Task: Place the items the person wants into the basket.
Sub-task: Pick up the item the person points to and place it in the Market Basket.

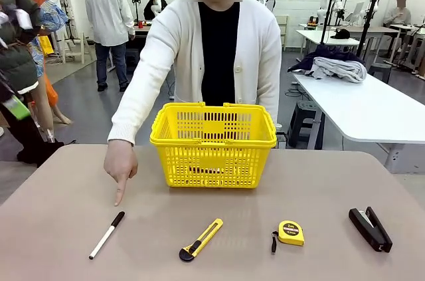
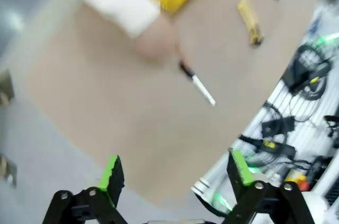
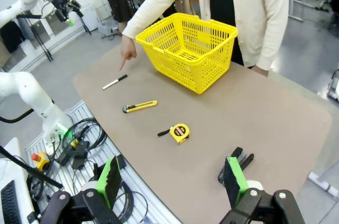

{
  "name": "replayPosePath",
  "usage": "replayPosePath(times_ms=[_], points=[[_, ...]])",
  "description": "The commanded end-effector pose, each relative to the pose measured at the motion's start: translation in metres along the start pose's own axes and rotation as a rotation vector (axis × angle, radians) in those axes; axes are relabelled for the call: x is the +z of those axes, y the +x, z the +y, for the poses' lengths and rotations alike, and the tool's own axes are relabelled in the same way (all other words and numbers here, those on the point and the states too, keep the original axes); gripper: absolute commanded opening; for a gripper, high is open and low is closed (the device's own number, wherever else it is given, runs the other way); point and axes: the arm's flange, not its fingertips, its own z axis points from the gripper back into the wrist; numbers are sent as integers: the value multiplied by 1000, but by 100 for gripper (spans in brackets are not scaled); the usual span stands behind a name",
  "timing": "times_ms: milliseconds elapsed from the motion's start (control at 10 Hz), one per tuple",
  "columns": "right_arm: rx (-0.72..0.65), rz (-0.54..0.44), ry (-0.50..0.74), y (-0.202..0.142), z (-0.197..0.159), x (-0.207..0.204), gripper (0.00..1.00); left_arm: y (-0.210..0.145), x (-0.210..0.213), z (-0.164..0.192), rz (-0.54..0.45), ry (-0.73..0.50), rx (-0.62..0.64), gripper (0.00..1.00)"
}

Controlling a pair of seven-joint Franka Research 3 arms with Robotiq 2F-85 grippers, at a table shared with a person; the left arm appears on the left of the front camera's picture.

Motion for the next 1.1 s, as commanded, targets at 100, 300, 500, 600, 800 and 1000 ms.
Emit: replayPosePath(times_ms=[100, 300, 500, 600, 800, 1000], points=[[11, -7, 16, 0, 0, -1, 100, 11, -57, -43, 169, -14, 100, 100], [11, -7, 16, 0, 0, -1, 100, 9, -96, -56, 157, 103, 146, 100], [11, -7, 16, 0, 0, -1, 100, 3, -114, -49, 137, 118, 202, 100], [11, -7, 16, 0, 0, -1, 100, 15, -101, -59, 171, 63, 139, 100], [11, -7, 16, 0, 0, -1, 100, 15, -101, -59, 171, 63, 139, 100], [11, -7, 16, 0, 0, -1, 100, 15, -101, -59, 171, 63, 139, 100]])
